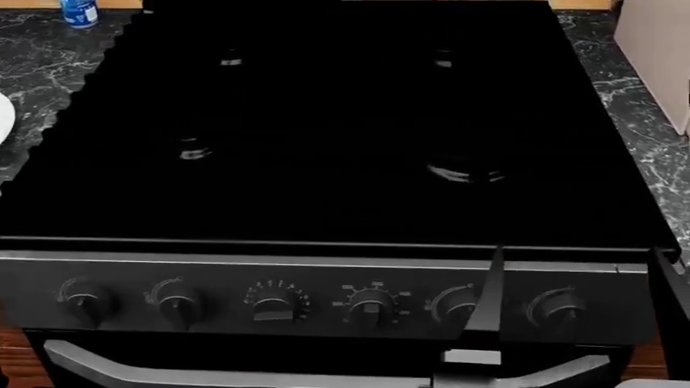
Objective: Pick the broccoli from the counter and place it in the microwave.
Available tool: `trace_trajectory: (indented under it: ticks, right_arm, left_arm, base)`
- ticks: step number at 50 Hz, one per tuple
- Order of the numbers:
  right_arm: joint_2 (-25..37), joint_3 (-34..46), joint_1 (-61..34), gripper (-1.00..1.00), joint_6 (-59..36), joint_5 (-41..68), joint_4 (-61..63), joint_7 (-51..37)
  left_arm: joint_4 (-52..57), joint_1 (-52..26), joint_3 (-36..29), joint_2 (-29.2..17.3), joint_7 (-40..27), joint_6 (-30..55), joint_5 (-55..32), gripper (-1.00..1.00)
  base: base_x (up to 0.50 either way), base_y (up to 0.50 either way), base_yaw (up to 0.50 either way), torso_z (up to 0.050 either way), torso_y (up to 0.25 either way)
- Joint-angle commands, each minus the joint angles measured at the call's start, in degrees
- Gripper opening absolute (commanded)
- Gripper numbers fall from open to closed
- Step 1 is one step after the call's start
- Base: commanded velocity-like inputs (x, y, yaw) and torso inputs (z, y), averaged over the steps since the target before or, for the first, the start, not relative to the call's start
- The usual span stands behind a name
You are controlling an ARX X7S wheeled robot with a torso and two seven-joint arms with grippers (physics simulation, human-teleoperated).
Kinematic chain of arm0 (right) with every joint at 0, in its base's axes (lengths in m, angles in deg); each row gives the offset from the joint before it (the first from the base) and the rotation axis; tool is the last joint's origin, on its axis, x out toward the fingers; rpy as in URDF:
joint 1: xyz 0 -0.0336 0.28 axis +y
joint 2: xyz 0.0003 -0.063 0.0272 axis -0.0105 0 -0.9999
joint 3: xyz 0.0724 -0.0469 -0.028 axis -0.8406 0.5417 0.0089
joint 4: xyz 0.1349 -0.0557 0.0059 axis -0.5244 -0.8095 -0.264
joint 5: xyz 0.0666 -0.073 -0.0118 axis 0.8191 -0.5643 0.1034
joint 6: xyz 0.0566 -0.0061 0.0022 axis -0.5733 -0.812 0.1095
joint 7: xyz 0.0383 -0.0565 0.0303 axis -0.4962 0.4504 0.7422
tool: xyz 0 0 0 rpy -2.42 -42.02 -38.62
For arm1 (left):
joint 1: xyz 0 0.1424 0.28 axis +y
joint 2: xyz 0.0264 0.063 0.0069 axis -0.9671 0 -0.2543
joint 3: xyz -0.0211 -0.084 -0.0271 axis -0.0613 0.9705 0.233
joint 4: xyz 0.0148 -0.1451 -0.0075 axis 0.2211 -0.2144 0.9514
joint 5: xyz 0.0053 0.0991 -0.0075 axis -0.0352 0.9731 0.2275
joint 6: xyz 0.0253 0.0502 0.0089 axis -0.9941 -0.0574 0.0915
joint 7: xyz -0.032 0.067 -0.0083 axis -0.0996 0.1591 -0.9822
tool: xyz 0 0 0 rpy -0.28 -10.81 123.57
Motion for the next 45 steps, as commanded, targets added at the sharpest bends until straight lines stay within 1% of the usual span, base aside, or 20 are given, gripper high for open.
trace_trajectory:
  ticks: [1, 10, 45]
  right_arm:
    - [2.3, 1.8, -0.2, 1.0, 1.3, 0.9, 0.6, -2.1]
    - [3.4, 3.8, -0.3, 1.0, 2.5, 0.6, 0.7, -2.8]
    - [6.7, 7.5, -1.2, 1.0, 6.2, 1.2, 0.1, -5.4]
  left_arm:
    - [0.3, 1.4, -1.0, -1.8, -1.0, -2.2, -0.4, 1.0]
    - [-0.2, 1.7, -2.2, -1.6, -1.0, -3.0, 0.6, 1.0]
    - [-0.5, 2.6, -3.8, -3.1, -1.9, -5.7, 1.0, 1.0]
  base:
    - [0.05, 0.5, 0.0, 0.0, 0.0]
    - [0.05, 0.5, 0.0, 0.0, 0.0]
    - [0.05, 0.5, 0.0, 0.0, 0.0]
